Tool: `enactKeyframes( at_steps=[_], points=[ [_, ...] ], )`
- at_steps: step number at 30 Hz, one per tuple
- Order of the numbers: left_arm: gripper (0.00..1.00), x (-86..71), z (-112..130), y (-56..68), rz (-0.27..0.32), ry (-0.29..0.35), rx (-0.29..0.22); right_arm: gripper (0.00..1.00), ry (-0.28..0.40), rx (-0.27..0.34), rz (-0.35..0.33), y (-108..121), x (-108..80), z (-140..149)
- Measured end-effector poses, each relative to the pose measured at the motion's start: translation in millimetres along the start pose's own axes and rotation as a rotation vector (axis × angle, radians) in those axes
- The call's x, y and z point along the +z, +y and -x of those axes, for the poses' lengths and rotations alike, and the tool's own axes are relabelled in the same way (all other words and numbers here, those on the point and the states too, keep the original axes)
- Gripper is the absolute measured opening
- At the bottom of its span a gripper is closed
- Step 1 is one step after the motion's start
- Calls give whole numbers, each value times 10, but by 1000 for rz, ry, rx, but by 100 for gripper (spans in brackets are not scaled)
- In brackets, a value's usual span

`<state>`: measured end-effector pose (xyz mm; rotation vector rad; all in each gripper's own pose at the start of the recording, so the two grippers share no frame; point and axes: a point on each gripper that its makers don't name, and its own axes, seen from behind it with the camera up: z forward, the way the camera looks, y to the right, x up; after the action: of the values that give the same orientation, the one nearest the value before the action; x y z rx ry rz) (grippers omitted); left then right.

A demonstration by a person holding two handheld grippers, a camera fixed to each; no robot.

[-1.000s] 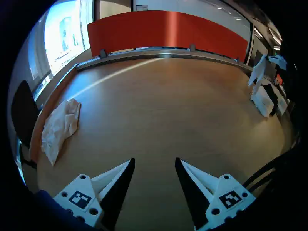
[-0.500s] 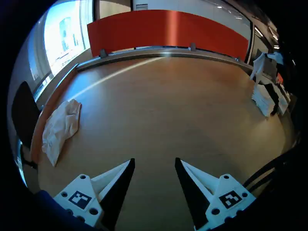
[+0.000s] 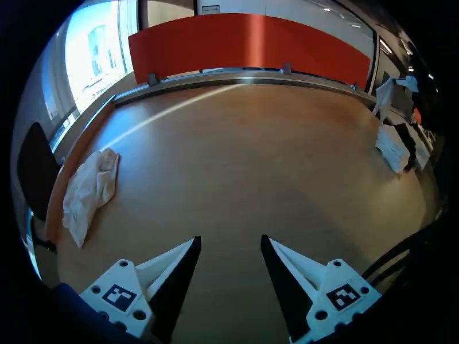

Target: Fold towel

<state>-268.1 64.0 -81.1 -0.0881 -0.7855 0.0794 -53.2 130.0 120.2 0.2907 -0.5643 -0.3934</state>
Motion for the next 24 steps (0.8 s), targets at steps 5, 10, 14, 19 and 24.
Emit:
enactKeyframes(
  at_steps=[5, 10, 14, 19, 24],
  points=[
    [76, 16, -3, 32, 3, -3, 1, 5, -9, 7, 5, 50, 5, 52],
    [76, 27, -21, 50, 6, -3, 4, 5, -17, 19, 13, 76, -32, 127],
    [76, 33, -35, 52, 9, -3, 9, 5, -27, 28, 17, 80, -115, 220],
    [76, 41, -61, 68, 16, 0, 15, 5, -60, 41, 24, 88, -265, 461],
    [76, 46, -66, 94, 23, 1, 22, 5, -115, 59, 41, 141, -413, 813]
  ],
)
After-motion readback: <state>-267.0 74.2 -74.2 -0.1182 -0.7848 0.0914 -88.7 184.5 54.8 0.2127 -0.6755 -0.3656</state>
